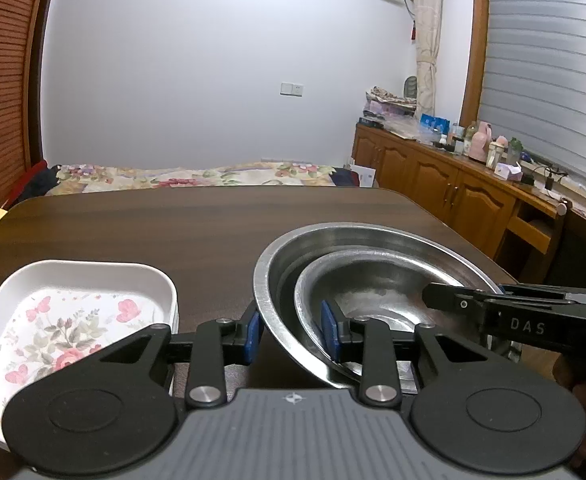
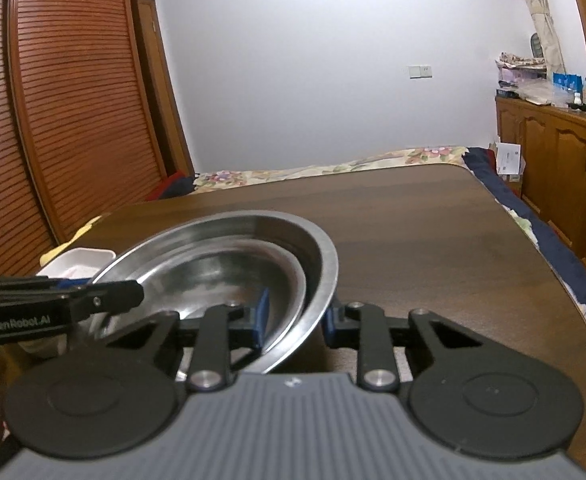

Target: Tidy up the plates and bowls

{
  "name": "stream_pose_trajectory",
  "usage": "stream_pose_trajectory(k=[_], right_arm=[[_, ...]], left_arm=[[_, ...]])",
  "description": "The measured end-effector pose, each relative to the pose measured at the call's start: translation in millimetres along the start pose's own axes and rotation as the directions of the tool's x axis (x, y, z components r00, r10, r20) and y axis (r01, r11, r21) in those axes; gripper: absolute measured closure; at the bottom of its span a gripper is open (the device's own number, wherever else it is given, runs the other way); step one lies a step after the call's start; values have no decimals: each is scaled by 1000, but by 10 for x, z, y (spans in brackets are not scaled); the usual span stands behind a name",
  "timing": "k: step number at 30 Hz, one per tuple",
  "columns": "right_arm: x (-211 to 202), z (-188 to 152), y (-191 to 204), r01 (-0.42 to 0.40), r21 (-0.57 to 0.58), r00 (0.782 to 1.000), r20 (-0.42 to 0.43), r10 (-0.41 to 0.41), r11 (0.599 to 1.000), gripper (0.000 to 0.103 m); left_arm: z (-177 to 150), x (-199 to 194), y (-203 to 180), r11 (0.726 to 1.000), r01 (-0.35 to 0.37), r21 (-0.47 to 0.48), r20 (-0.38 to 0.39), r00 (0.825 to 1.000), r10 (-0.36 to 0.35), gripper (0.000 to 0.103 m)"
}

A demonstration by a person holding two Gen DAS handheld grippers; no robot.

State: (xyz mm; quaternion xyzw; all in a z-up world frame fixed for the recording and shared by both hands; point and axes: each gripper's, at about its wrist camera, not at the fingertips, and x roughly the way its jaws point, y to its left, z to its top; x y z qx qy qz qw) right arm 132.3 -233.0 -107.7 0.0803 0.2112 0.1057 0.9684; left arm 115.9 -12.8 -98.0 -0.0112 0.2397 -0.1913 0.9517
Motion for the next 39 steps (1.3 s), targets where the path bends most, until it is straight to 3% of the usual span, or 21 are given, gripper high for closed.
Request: stream_pose_trajectory(k=[23, 39], right_arm=[[-209, 310, 104, -38, -30, 996, 86, 40, 999, 75], [-157, 468, 382, -93, -70, 990, 99, 99, 993, 75]], left_arm=[[288, -321, 27, 998, -2, 62, 62, 998, -2, 70], [435, -633, 314, 998, -42, 37, 110, 993, 38, 70]])
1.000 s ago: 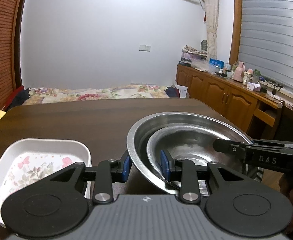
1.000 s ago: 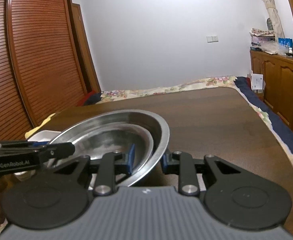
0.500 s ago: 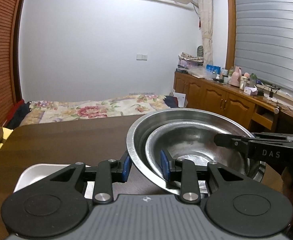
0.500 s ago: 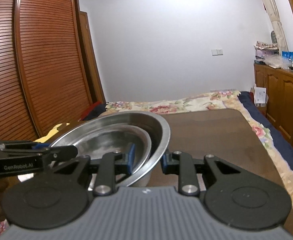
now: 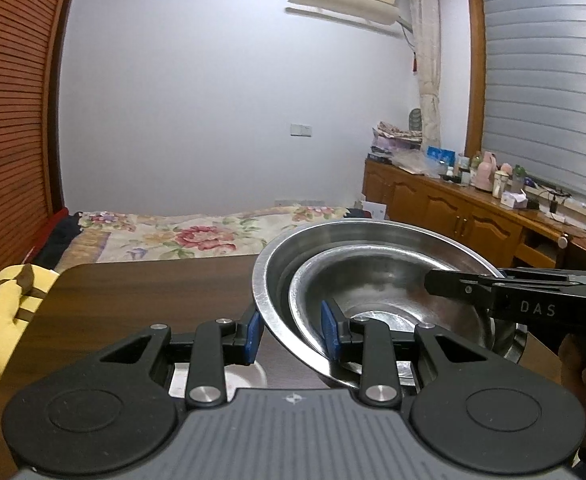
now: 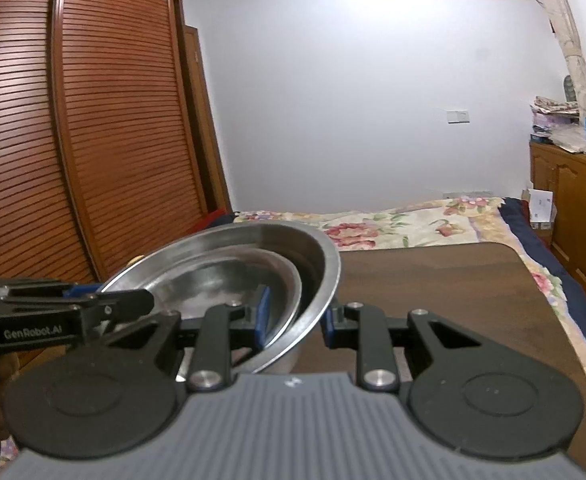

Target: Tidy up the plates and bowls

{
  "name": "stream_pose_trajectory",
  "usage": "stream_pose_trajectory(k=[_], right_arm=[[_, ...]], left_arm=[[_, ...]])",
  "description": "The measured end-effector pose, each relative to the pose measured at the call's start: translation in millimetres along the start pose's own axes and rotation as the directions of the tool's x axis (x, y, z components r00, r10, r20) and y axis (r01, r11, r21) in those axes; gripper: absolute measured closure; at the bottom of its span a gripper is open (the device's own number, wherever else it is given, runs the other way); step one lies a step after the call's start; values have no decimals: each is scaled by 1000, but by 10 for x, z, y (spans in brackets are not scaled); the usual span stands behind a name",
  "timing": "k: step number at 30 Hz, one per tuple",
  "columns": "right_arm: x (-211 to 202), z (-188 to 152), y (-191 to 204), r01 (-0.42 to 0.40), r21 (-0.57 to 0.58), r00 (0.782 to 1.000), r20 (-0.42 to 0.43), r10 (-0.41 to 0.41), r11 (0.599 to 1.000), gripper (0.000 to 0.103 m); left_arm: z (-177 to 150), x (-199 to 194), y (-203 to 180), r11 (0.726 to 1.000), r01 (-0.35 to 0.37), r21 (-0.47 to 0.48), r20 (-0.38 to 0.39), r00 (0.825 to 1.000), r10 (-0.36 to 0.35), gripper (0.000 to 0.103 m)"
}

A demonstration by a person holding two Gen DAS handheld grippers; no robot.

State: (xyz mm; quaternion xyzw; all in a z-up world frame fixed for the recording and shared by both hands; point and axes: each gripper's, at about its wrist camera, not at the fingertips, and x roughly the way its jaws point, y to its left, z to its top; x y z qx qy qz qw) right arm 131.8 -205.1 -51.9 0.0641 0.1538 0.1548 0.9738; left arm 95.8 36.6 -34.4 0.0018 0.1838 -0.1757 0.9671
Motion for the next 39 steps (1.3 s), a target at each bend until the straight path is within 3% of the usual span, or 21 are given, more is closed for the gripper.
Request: stream_pose_trajectory(k=[14, 25, 39], right_arm=[[159, 63, 440, -73, -54, 997, -33, 71, 996, 75], [400, -69, 758, -132, -93, 985, -124, 120, 987, 75], [640, -308, 821, -193, -68, 962, -211, 175, 979, 74]], left_arm=[[-7, -240, 447, 998, -56, -42, 8, 998, 56, 71], [-196, -319, 832, 989, -98, -114, -28, 995, 95, 71], [-422, -203, 1034, 985, -108, -135, -95, 991, 95, 71]])
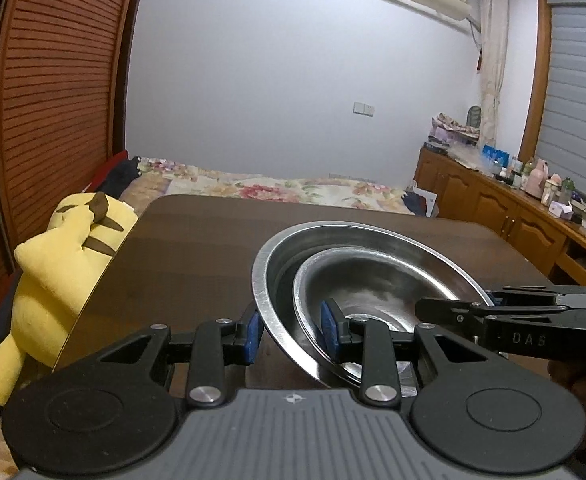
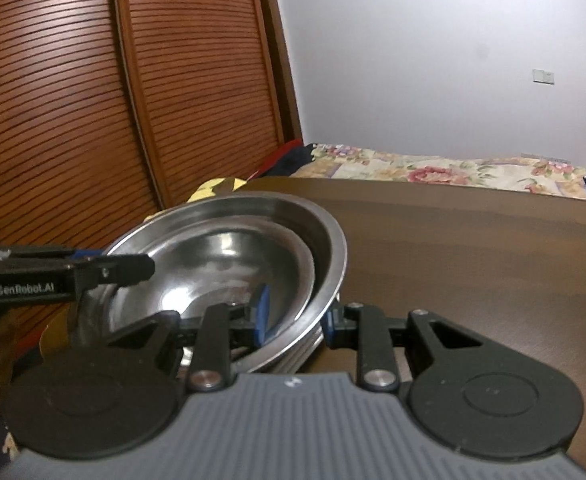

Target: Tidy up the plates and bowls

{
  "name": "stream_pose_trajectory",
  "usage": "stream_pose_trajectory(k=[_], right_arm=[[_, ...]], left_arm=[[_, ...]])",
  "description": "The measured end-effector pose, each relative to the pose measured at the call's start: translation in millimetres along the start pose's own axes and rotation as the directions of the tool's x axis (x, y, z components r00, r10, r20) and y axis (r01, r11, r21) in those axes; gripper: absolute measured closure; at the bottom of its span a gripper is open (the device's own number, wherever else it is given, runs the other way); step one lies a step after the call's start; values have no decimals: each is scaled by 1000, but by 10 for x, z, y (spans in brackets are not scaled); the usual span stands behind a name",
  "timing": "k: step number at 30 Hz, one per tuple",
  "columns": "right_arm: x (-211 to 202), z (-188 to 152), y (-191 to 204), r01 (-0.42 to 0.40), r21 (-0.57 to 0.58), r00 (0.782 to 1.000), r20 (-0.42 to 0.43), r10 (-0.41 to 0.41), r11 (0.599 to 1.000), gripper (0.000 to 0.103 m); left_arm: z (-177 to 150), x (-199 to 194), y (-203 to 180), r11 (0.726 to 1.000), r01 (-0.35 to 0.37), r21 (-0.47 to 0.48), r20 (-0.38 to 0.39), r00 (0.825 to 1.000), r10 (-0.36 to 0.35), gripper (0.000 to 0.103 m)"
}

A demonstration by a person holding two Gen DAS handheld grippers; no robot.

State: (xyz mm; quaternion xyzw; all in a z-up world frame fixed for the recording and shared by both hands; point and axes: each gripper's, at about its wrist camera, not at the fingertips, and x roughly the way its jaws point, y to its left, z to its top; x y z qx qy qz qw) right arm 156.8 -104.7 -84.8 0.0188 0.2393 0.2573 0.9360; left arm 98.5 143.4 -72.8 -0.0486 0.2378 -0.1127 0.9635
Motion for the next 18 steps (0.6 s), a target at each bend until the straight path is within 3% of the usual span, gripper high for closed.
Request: stream_pose_trajectory(k=[18], right_arm=[[5, -2, 38, -4, 6, 1000, -7, 4, 1000, 74]], left_arm=[[-44, 10, 19, 1000, -8, 16, -19, 1000, 9, 70]])
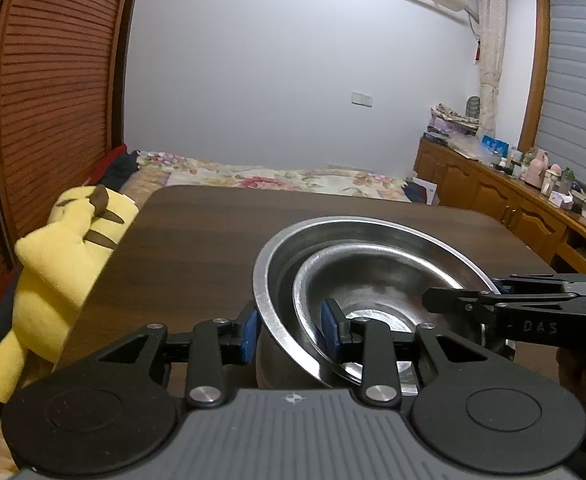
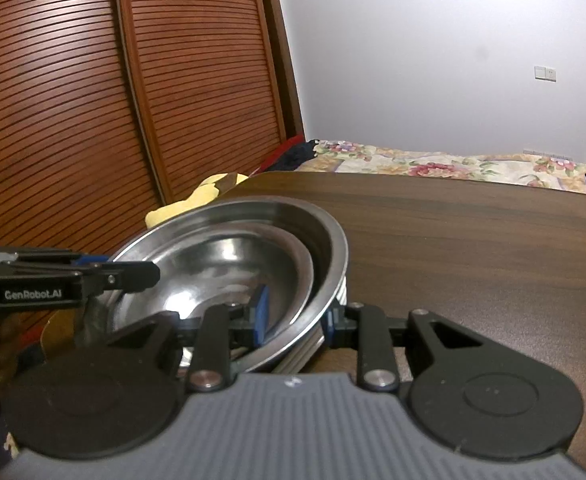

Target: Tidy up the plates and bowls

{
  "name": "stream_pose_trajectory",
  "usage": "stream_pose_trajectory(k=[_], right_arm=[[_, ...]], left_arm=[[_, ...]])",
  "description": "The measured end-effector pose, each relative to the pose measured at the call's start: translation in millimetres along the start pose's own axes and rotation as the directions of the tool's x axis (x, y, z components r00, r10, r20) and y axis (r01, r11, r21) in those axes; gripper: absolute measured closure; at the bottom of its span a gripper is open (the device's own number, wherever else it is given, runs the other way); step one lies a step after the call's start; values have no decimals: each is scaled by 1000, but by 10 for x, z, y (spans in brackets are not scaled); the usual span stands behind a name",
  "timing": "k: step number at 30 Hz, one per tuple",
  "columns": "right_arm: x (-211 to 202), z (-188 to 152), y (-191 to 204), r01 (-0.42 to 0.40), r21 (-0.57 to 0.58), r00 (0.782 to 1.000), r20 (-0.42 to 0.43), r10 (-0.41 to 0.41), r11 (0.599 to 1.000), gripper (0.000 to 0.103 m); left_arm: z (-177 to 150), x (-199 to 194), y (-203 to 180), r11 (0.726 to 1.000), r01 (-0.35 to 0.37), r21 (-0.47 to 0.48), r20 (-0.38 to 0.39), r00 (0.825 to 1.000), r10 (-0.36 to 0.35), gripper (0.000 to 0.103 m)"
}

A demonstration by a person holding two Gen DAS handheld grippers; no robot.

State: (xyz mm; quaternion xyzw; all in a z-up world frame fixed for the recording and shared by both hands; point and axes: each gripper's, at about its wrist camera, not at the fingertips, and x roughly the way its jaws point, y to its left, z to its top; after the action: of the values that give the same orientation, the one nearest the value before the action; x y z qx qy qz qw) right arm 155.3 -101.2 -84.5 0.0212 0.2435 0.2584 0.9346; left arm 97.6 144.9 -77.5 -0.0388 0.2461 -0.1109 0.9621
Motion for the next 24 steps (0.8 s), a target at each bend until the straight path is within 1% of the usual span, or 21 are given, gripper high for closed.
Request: stream_pose_trajectory(k=[3, 4, 6, 8, 10, 11, 14, 16, 17, 18, 19, 20, 21, 23, 24], right_arm=[[-22, 15, 0, 11, -11, 1000, 13, -11, 1000, 73], [-25, 22, -4, 14, -11, 1000, 15, -14, 1000, 73], [-25, 37, -27, 24, -7, 999, 22, -24, 1000, 68], [-66, 60, -50, 32, -5, 999, 42, -32, 999, 67], [-112, 94, -70, 38, -3, 997, 60, -38, 999, 64], [-145, 107, -74, 44, -3, 996, 72, -43, 999, 61], [-281, 158, -84, 58, -2, 993, 106, -58, 998, 61], [-379, 194, -78, 68, -6, 990, 126, -67, 998, 58], [-433, 210, -66, 78, -11, 988, 137, -75, 997, 52], [-472, 223, -66, 87, -16, 985, 149, -83, 996, 49], [-527, 232, -58, 97, -21, 982, 163, -93, 995, 42], [-586, 246, -52, 109, -24, 978, 179, -103, 994, 36], [-637, 261, -51, 120, -26, 975, 194, -113, 992, 33], [-742, 290, -63, 141, -25, 966, 221, -132, 990, 19], [-769, 306, -72, 150, -22, 962, 234, -141, 988, 15]], left_arm=[[4, -28, 10, 1000, -9, -1, 10, 1000, 9, 70], [15, -42, 11, 1000, -11, 0, 16, 1000, 11, 68], [39, -74, 1, 1000, -15, 4, 28, 1000, 14, 65], [76, -112, -25, 1000, -20, 14, 41, 999, 19, 62], [115, -150, -60, 1000, -22, 22, 53, 998, 21, 52], [145, -164, -84, 999, -23, 29, 60, 998, 21, 49], [205, -232, -160, 998, -29, 51, 86, 996, 24, 35], [239, -282, -203, 998, -31, 52, 104, 994, 25, 18], [252, -309, -223, 998, -31, 54, 114, 993, 24, 15], [267, -333, -244, 998, -29, 58, 124, 992, 22, 10], [287, -355, -274, 998, -30, 62, 130, 991, 22, 6], [304, -373, -303, 997, -33, 65, 134, 991, 24, 4], [319, -393, -339, 997, -36, 69, 139, 990, 26, 0], [350, -433, -410, 996, -42, 81, 148, 989, 30, 0], [368, -443, -437, 995, -46, 83, 147, 989, 34, 0]])
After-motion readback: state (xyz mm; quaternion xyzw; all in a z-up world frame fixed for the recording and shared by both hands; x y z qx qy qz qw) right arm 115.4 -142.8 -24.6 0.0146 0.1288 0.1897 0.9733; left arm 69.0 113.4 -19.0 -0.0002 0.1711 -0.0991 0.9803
